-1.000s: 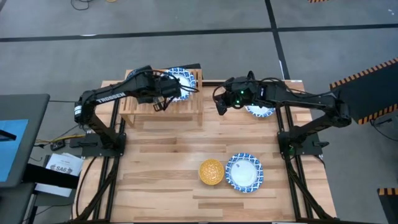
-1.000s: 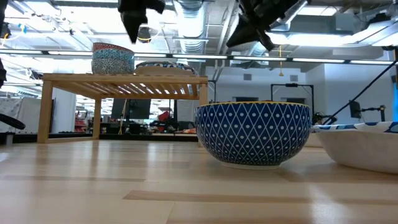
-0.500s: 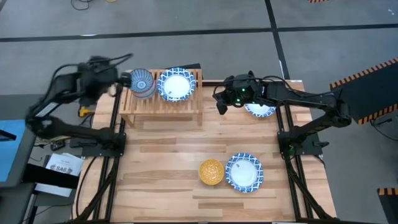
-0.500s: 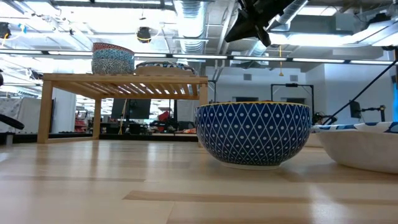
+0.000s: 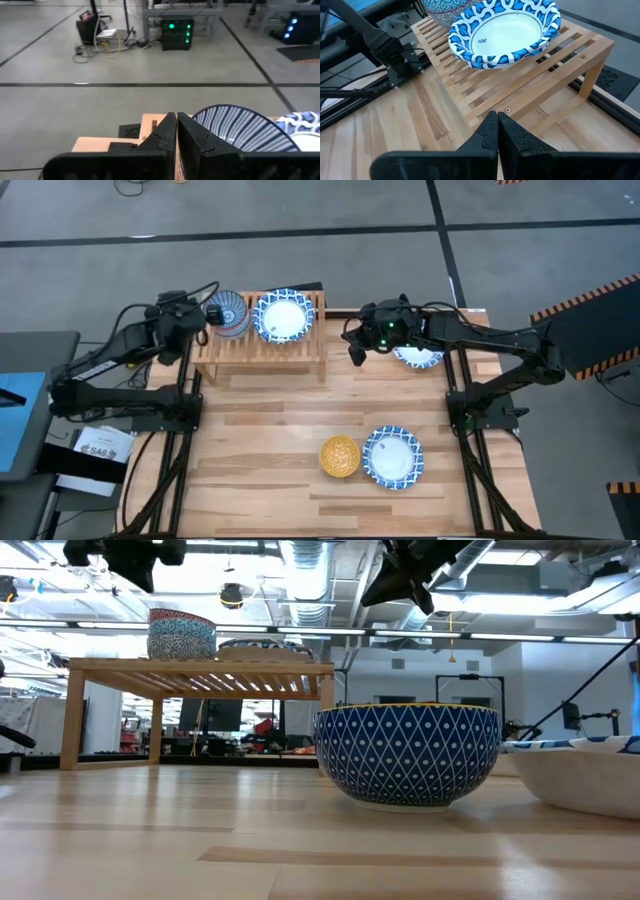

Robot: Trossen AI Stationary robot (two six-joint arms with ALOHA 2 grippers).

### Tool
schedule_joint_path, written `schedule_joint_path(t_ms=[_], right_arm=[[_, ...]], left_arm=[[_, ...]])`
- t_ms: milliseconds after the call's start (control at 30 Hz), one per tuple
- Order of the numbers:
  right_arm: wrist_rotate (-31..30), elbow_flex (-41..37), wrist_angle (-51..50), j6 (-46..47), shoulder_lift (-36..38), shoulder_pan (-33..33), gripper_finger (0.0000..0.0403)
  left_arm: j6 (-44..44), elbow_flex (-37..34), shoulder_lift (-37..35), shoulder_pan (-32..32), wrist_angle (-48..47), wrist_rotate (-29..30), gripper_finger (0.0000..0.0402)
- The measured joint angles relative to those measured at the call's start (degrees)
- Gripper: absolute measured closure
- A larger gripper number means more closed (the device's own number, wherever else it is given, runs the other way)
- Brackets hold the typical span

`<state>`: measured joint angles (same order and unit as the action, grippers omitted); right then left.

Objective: Place and stack bowls onto a shelf
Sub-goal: Stack the small blue bowl on top of the small orange bowl on the shelf

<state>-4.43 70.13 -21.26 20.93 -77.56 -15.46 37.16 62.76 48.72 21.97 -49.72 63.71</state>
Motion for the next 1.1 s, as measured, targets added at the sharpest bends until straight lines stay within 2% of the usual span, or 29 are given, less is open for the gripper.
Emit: schedule_joint_path(t_ms=[100,300,467,700,867,1100], right_arm=[[0.0,0.0,0.0,0.0,0.0,0.0,0.0382],[0.0,0.0,0.5,0.0,0.0,0.0,0.0382],[0.0,0.0,0.7,0.0,0.0,0.0,0.0382],[0.0,0.0,0.8,0.0,0.0,0.0,0.0382],[0.0,0.0,0.8,0.0,0.0,0.0,0.0382],[0.0,0.0,0.8,0.0,0.0,0.0,0.0382]], left_arm=[[-0.4,0.0,1.2,2.6,0.7,-0.5,0.0401],[3.3,0.0,3.6,7.4,0.8,-5.1,0.0401],[6.4,0.0,4.9,9.5,1.2,-5.8,0.0401],[8.4,0.0,5.7,10.8,2.8,-6.6,0.0401],[9.6,0.0,6.9,10.8,3.3,-9.3,0.0401],[9.2,0.0,8.9,10.8,3.8,-8.8,0.0401]])
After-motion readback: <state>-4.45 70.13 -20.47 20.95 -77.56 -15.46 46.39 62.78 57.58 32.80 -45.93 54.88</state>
